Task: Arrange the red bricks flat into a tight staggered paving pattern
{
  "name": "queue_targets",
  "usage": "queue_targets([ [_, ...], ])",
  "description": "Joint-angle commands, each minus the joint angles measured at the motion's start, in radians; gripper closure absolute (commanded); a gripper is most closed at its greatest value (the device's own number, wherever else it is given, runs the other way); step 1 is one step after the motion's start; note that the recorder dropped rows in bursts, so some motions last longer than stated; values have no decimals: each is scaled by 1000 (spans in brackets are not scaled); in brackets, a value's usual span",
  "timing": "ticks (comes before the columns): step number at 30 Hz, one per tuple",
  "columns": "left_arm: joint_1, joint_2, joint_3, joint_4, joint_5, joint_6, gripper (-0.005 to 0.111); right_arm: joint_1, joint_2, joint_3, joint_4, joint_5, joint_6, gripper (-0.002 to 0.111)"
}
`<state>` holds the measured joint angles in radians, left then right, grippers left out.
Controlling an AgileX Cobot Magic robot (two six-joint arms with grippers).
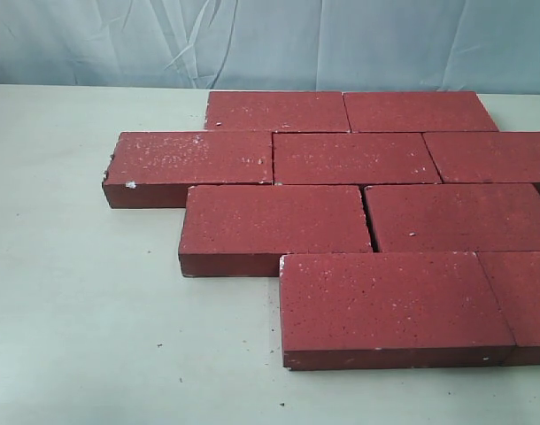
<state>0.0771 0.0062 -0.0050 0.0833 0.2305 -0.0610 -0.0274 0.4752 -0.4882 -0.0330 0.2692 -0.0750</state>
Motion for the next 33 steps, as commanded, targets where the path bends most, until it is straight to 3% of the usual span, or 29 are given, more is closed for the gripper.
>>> queue_targets([
  [1,1,-6,5,5,2,-7,107,-19,-73,87,-10,-16,-1,109],
  [8,1,-6,5,5,2,-7,107,-19,-274,243,-10,-13,-1,109],
  [15,1,-6,5,5,2,-7,107,-19,-277,243,-24,17,140,109],
  [28,1,-6,5,5,2,-7,107,-19,-467,483,-31,-63,120,109],
  [33,1,-6,5,5,2,-7,107,-19,-475,488,-31,-31,118,109],
])
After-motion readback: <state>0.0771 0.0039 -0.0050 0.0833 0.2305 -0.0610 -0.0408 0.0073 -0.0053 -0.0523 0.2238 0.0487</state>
